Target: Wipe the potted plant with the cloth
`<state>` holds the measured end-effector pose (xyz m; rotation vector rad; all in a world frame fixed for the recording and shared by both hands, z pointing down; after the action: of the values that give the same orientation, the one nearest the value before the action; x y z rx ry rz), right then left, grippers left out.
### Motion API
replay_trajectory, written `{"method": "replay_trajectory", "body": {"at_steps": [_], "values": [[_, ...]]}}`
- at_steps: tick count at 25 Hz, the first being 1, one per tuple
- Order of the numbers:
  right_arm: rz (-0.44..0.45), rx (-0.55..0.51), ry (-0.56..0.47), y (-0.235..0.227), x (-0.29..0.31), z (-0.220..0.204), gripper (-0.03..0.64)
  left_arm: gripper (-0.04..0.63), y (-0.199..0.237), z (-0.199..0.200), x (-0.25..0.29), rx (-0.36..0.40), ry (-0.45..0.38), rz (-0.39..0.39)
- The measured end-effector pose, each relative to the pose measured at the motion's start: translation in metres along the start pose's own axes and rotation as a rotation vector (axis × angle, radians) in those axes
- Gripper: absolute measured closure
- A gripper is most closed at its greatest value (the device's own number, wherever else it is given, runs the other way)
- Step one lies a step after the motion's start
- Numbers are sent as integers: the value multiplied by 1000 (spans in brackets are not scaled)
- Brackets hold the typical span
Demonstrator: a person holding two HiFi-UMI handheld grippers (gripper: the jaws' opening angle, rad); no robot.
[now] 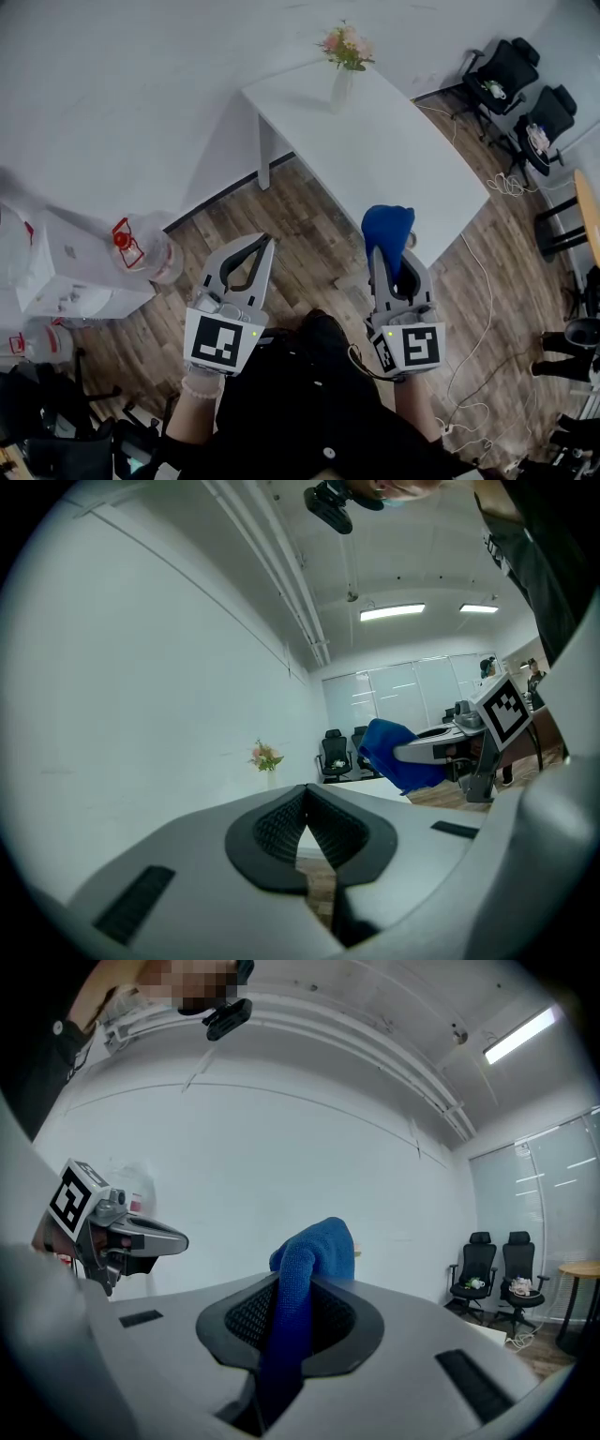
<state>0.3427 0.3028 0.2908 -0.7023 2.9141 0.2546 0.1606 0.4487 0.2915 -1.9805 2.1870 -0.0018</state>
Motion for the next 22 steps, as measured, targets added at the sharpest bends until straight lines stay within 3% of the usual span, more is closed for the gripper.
{"method": "replay_trajectory", "body": {"at_steps": [9,22], "values": [[-17,-27,6,-7,2,1,540,581,2,3,-4,10,-8,6],[37,-79,-2,-18,47,-12,540,581,24,-7,23,23,-5,41]]}}
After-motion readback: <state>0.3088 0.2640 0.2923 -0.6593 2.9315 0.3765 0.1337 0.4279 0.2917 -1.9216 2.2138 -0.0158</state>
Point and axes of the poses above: the fingertips, and each gripper's own axes: x forward along the fingers, y to its left, z out of its top, the point moved 7 cm from there along -x, backward along the fingers, and after that the axes turned 15 degrees about -y, right-handed, at the moved point
